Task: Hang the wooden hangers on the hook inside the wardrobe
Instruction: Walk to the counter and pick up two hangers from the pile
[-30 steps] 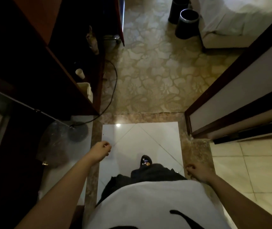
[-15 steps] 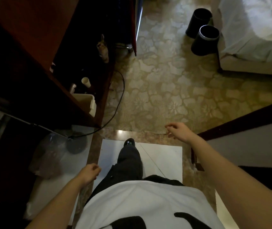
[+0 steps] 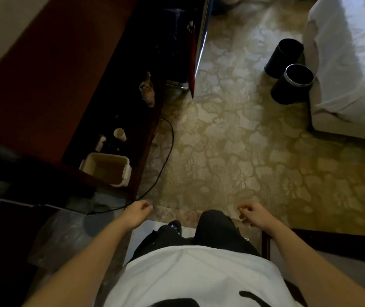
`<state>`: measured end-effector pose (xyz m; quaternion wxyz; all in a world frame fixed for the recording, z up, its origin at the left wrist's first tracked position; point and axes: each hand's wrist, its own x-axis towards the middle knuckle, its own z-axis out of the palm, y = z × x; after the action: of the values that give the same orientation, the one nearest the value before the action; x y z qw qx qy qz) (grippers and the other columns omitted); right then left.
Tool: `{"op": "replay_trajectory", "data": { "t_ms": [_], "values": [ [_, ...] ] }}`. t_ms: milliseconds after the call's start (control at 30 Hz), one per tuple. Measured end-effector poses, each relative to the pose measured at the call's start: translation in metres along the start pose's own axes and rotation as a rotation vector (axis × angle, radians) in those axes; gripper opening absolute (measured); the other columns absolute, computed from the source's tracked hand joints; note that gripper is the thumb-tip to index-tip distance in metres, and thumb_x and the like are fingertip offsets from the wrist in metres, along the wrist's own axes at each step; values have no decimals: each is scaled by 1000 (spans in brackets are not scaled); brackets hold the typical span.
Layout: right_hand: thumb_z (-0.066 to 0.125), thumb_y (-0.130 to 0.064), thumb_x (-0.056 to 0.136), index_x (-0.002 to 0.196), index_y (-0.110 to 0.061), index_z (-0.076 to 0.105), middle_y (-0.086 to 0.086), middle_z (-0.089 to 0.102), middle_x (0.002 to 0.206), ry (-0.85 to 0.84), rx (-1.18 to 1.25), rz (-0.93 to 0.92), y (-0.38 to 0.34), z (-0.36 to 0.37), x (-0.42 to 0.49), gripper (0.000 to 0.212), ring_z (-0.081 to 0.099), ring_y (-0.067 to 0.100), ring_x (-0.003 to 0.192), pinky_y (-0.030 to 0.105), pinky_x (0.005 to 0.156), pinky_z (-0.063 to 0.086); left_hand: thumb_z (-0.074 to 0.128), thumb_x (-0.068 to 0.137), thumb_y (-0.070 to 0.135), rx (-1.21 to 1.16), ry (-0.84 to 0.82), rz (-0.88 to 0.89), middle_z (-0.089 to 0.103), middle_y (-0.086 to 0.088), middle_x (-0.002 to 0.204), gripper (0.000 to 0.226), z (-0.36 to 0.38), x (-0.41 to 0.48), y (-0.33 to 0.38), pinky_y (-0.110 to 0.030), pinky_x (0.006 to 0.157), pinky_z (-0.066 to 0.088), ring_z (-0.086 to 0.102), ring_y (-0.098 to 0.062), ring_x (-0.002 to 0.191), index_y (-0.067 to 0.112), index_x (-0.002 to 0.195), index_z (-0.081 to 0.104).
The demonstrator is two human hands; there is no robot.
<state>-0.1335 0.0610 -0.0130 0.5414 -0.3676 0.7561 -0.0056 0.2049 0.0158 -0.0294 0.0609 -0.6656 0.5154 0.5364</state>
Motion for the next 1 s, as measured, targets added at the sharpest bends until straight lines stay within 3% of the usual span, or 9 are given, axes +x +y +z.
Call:
{"op": "replay_trajectory", "data": {
  "t_ms": [67,167,333,567,700,800,900,1000],
  "values": [
    [40,-7,97,110,9,56,14,57,81,-21,-36,31,-5,-19,18,26,50,16,71,20,60,43,44,97,21,-9,-23,-4,61,-12,105,25,-2,14,19,-41,94,47,59,-28,102,7,112,57],
    [41,-10,96,115,16,53,32,58,90,-60,-121,3,-26,-58,53,34,47,24,75,25,60,37,43,97,22,-70,-11,-42,60,-11,104,19,-4,38,45,-43,96,47,58,-28,103,11,106,57],
    [39,-16,98,117,4,54,11,57,91,-144,-207,-125,-102,-132,115,31,53,14,73,15,55,40,43,97,23,-192,70,-73,61,-12,105,23,-11,76,111,-39,94,46,59,-28,104,9,108,57],
    [39,-15,98,122,2,53,14,57,99,-229,-332,-423,-236,-212,179,32,56,21,84,11,52,44,43,97,27,-242,214,4,58,-6,114,30,-52,111,228,-31,91,42,54,-21,110,13,121,55],
    [40,-13,98,123,2,53,14,58,100,-276,-427,-601,-305,-225,193,32,57,22,84,13,55,42,42,97,30,-216,318,67,56,3,107,29,-92,101,274,-26,83,42,55,-17,104,17,121,54],
    [41,-10,97,120,1,54,15,59,98,-308,-432,-739,-358,-228,189,29,56,21,81,4,50,41,41,98,31,-197,366,84,57,7,102,30,-133,87,303,-23,77,43,55,-13,98,18,123,52],
    [43,-14,96,119,-9,56,6,62,97,-347,-472,-879,-408,-230,177,27,59,12,78,8,61,44,41,98,34,-170,425,97,57,4,116,32,-177,64,323,-28,88,47,56,-13,107,21,126,50],
    [44,-19,97,118,-19,57,3,64,100,-381,-486,-998,-458,-230,156,25,62,10,82,17,70,46,41,97,36,-114,506,137,56,8,117,32,-221,36,338,-27,89,48,57,-12,108,26,126,50]
  ]
}}
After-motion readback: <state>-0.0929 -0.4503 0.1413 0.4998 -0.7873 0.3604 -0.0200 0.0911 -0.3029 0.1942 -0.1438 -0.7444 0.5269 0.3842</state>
